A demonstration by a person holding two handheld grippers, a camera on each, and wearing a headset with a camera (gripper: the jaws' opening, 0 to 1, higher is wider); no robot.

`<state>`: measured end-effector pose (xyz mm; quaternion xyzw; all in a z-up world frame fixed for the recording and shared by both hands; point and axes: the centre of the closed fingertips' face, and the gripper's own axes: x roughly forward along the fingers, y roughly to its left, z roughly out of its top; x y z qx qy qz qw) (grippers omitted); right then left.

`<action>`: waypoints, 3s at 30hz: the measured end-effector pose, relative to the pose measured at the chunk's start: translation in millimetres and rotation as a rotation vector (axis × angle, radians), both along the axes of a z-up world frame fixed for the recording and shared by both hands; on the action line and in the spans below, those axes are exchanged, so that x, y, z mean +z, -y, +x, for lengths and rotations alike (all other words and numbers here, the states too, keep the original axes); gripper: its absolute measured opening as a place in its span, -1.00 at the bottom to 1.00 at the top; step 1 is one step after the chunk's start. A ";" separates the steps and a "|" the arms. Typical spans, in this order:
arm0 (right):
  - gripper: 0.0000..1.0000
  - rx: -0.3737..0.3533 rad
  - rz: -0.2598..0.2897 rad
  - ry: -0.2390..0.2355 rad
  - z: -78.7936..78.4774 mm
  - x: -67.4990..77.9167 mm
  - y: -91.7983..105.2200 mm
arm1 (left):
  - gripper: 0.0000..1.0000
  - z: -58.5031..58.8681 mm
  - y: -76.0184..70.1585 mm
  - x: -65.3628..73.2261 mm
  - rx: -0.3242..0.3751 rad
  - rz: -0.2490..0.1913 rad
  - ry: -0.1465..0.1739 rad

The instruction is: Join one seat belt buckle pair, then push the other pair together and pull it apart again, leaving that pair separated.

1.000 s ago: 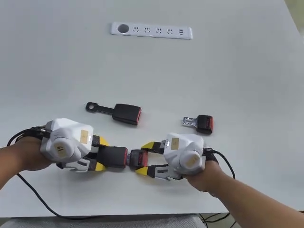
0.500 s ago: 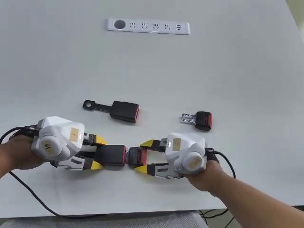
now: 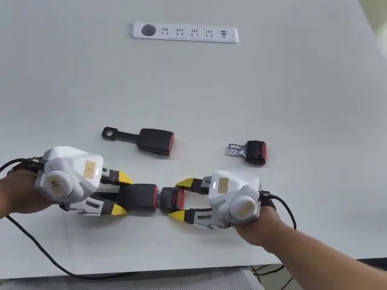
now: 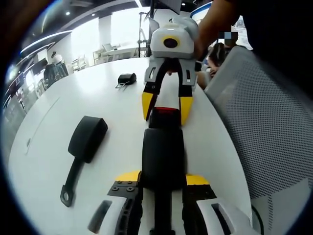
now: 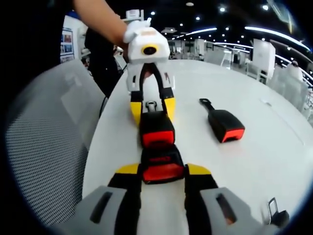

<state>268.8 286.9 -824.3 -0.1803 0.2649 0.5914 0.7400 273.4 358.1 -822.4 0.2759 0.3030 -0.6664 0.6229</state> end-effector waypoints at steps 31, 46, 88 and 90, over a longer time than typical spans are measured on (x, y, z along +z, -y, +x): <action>-0.23 -0.015 -0.059 0.028 0.1 3.6 -1.0 | -0.14 -9.8 1.2 2.0 0.007 0.083 -0.044; 0.53 -0.203 0.013 0.026 22.3 26.9 34.4 | 0.56 22.3 -2.7 33.9 0.155 0.033 0.033; 0.13 -0.144 -0.162 -0.106 102.4 3.1 187.3 | 0.23 129.1 33.3 2.2 0.091 0.058 0.087; 0.05 -0.125 -0.160 -0.086 102.0 2.6 184.5 | 0.15 127.7 36.4 1.3 0.072 0.057 0.094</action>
